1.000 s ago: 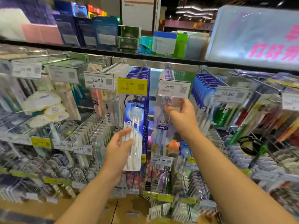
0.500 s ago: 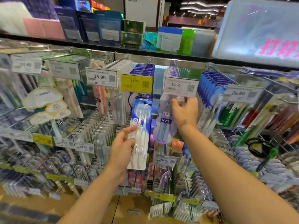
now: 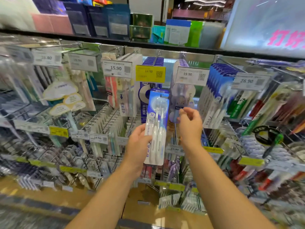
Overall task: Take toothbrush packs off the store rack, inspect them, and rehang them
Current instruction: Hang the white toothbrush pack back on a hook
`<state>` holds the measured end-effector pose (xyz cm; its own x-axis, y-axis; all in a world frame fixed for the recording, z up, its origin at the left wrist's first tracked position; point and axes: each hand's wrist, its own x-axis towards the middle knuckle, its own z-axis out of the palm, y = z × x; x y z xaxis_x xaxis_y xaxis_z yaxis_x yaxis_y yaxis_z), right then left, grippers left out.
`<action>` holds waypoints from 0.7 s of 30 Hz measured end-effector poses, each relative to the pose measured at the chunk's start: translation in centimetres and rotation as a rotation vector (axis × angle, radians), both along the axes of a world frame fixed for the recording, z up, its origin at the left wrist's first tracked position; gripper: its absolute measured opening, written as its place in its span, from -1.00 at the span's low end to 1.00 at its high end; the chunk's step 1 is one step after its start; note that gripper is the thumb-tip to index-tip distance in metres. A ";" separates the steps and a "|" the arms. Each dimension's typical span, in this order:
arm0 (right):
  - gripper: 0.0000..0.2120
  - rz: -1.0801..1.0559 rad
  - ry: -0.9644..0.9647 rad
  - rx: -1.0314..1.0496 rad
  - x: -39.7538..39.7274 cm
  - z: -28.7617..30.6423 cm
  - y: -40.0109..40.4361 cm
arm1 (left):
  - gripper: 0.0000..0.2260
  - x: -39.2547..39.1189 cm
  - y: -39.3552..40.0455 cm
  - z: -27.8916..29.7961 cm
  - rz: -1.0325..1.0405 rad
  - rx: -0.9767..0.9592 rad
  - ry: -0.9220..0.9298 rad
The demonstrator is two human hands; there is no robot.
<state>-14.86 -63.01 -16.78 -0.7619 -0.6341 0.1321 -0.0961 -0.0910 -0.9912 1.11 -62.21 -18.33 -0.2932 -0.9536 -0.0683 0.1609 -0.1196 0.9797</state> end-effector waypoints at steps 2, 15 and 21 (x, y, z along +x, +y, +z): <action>-0.91 0.178 -0.248 -0.039 2.1 -0.7 1.9 | -0.67 0.2 0.9 0.0 -0.004 -0.010 0.042; -0.61 0.493 -0.877 -0.165 12.6 -2.3 14.0 | -0.62 7.5 10.4 -1.0 -0.310 0.202 0.484; -0.62 0.542 -0.924 -0.164 18.4 -1.8 17.9 | -0.60 13.1 14.8 -0.6 -0.379 0.289 0.695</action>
<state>3.55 -45.15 -18.53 -0.2339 -0.9434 -0.2352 0.7746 -0.0346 -0.6315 14.26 -47.46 -18.89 -0.6555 -0.7549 0.0197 0.6144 -0.5180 0.5951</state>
